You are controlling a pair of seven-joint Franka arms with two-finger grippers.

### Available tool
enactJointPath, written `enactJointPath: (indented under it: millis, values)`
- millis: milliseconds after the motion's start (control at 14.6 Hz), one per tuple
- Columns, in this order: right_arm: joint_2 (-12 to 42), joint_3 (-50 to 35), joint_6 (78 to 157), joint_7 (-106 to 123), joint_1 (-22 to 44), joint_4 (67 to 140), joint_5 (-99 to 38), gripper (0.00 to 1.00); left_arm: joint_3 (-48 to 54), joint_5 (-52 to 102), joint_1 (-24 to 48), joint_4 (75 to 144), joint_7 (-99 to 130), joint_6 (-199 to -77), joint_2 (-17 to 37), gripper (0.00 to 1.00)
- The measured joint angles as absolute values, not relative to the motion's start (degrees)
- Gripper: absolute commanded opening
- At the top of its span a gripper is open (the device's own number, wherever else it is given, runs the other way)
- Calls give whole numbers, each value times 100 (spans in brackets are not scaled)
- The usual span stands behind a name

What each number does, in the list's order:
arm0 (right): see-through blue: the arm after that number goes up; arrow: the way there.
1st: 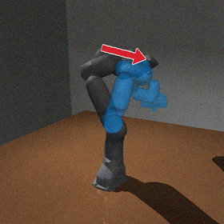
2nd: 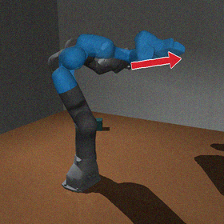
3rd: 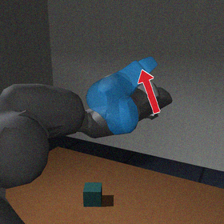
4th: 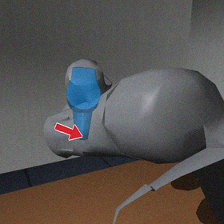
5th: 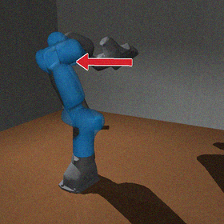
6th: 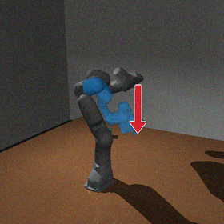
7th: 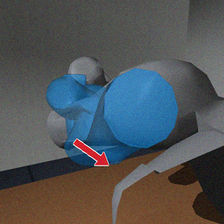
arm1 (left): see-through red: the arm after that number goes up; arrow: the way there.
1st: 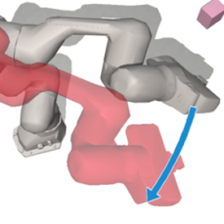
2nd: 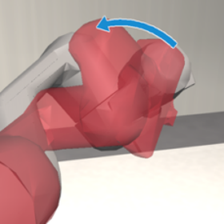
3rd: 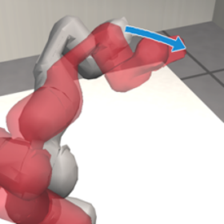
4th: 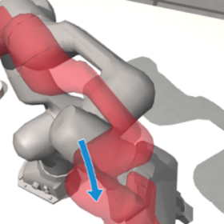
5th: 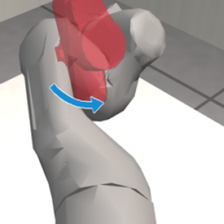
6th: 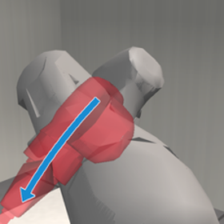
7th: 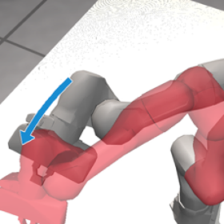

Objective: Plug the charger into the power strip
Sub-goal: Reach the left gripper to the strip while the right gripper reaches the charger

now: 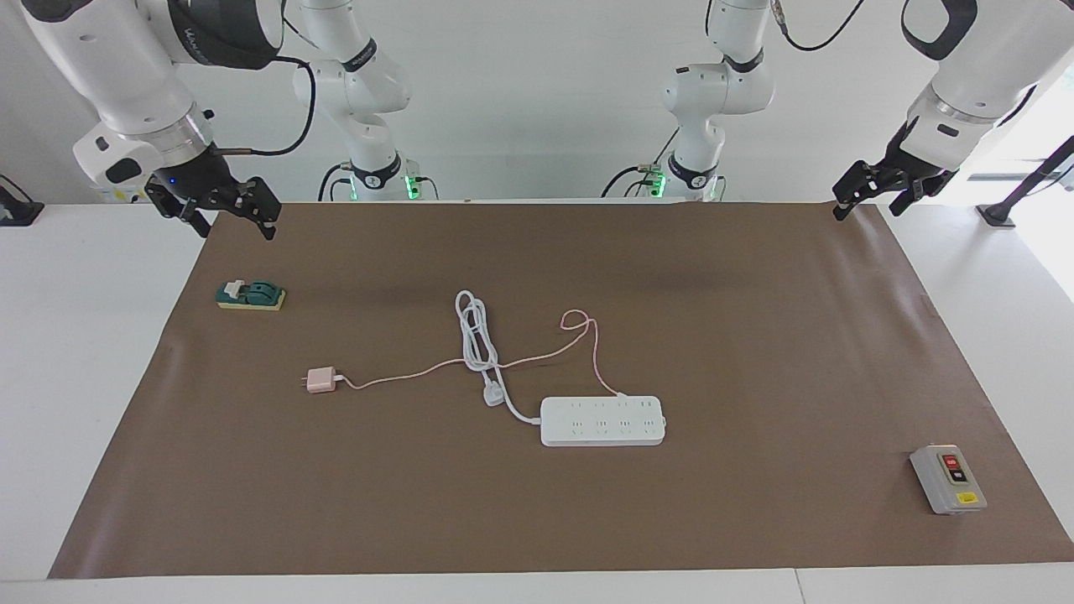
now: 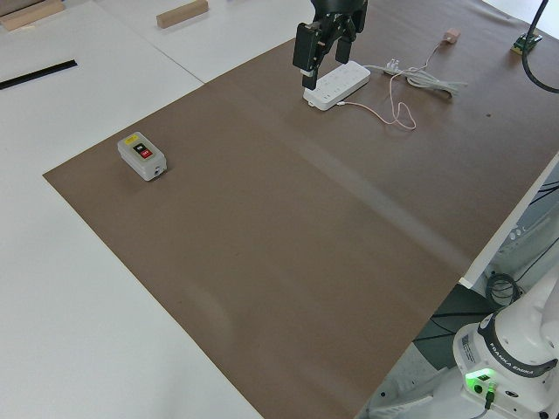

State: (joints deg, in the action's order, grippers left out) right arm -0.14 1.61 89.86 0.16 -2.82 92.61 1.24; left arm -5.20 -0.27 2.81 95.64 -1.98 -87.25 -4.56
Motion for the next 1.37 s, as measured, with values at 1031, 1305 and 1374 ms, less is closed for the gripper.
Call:
enactJointPath:
  millis: [1031, 1305, 1374]
  values:
    - [1478, 165, 9329, -3932, -1166, 9495, -1950, 100, -481, -11, 524, 9273, -124, -8710, -252, 100]
    - [2208, 223, 9470, -4388, -1254, 9290, -2610, 100, -479, -11, 540, 8508, -482, -7894, 255, 100]
    - [2400, 240, 9471, -4434, -1289, 9194, -2778, 100, -470, -8, 564, 8379, -542, -7728, 404, 100]
